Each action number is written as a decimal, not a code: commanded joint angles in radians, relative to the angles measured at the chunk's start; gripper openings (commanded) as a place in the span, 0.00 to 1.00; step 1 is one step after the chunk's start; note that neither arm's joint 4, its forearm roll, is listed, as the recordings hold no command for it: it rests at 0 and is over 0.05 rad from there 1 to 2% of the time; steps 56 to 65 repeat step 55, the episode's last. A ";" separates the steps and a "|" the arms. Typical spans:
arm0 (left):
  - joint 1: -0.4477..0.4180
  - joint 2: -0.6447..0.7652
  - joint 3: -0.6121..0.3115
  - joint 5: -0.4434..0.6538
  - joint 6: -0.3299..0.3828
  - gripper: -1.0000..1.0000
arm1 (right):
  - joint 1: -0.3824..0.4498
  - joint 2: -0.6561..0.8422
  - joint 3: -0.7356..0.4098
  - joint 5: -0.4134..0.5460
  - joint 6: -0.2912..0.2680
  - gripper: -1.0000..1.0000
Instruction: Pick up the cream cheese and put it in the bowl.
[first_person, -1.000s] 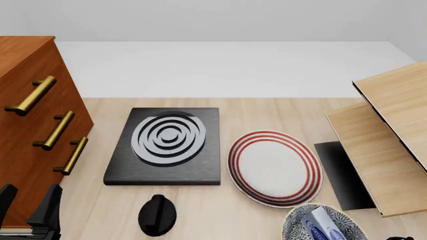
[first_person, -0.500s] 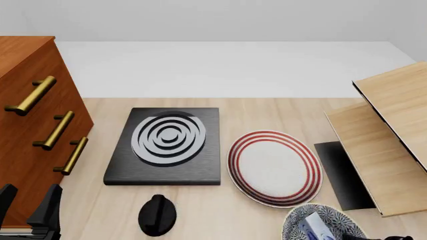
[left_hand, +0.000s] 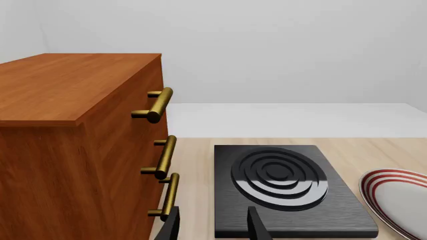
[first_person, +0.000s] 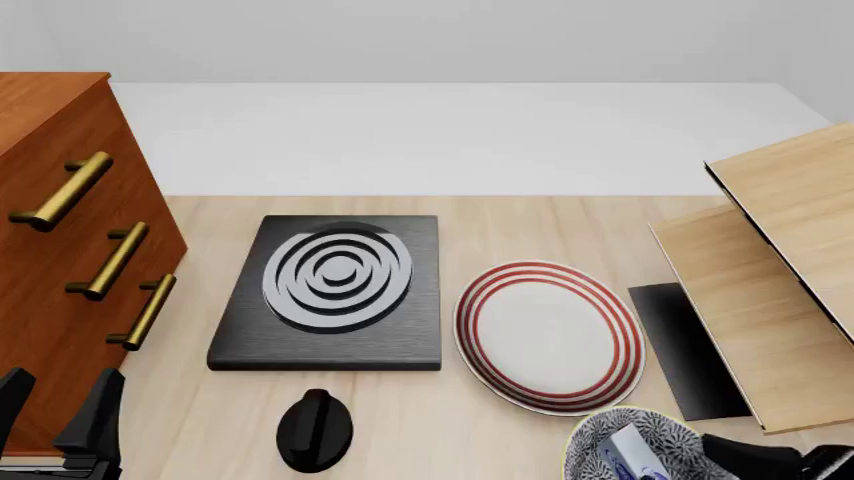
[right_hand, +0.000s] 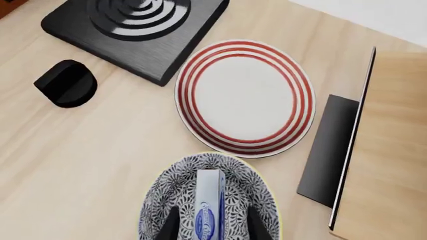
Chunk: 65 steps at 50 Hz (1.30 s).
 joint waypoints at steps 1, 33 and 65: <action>0.000 0.000 0.000 0.000 0.000 1.00 | 0.001 -0.007 -0.082 0.049 -0.018 1.00; 0.000 0.000 0.000 0.000 0.000 1.00 | -0.028 -0.119 -0.448 0.290 -0.030 1.00; 0.000 0.000 0.000 0.000 0.000 1.00 | -0.162 -0.180 -0.749 0.468 0.027 1.00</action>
